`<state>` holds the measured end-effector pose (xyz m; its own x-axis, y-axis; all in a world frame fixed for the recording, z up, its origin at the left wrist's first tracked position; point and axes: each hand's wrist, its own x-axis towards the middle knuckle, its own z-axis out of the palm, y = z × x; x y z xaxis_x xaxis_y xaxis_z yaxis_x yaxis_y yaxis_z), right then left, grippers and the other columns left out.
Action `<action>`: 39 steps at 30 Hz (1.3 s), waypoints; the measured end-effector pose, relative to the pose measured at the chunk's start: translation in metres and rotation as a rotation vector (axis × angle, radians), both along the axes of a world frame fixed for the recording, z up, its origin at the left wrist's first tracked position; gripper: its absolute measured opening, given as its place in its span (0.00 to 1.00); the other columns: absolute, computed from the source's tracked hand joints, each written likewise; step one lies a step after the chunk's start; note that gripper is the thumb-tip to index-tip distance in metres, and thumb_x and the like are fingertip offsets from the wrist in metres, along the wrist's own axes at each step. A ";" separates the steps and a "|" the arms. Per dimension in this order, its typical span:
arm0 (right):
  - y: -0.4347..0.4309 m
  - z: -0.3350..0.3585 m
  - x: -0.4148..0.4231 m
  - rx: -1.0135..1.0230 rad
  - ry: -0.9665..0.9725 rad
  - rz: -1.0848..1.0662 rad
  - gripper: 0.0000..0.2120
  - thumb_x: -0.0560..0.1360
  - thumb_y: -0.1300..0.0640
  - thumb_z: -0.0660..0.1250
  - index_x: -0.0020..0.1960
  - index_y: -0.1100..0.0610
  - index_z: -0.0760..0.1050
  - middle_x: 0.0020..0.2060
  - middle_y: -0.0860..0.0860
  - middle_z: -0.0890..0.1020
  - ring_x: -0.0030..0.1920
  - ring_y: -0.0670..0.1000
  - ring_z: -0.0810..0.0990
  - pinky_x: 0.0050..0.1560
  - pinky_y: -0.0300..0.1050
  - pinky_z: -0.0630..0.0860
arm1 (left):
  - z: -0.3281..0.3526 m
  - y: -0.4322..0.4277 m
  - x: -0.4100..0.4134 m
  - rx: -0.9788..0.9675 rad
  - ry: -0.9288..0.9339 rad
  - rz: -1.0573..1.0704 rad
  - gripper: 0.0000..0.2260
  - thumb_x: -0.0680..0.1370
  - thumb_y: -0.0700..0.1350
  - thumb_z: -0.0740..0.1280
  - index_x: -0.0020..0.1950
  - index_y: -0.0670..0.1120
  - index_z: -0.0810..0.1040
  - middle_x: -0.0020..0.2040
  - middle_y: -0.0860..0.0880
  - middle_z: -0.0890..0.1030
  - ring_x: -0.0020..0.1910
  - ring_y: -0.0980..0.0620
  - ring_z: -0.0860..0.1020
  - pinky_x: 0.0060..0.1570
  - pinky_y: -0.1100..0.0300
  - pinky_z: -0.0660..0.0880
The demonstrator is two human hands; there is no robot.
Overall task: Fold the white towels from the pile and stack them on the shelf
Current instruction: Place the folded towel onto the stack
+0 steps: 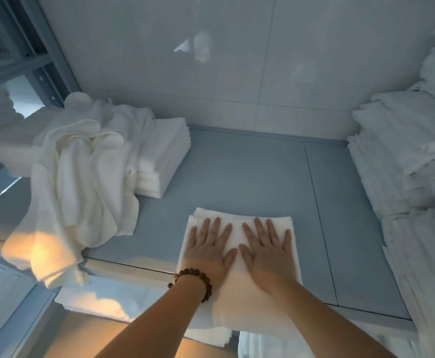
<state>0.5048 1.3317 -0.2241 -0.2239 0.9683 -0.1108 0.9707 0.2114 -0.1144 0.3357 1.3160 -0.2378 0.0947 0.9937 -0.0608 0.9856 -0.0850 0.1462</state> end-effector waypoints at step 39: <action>0.030 0.017 0.150 -0.241 -0.124 -0.239 0.29 0.78 0.37 0.37 0.75 0.45 0.35 0.75 0.44 0.36 0.76 0.50 0.36 0.71 0.68 0.37 | 0.026 0.067 0.110 -0.301 0.058 -0.118 0.27 0.77 0.65 0.40 0.73 0.63 0.36 0.76 0.56 0.35 0.74 0.43 0.33 0.68 0.34 0.38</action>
<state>0.6552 1.3619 -0.2072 0.0347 0.9344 -0.3544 0.9991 -0.0415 -0.0117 0.4457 1.3832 -0.2121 0.1956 0.9126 -0.3591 0.9790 -0.1604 0.1258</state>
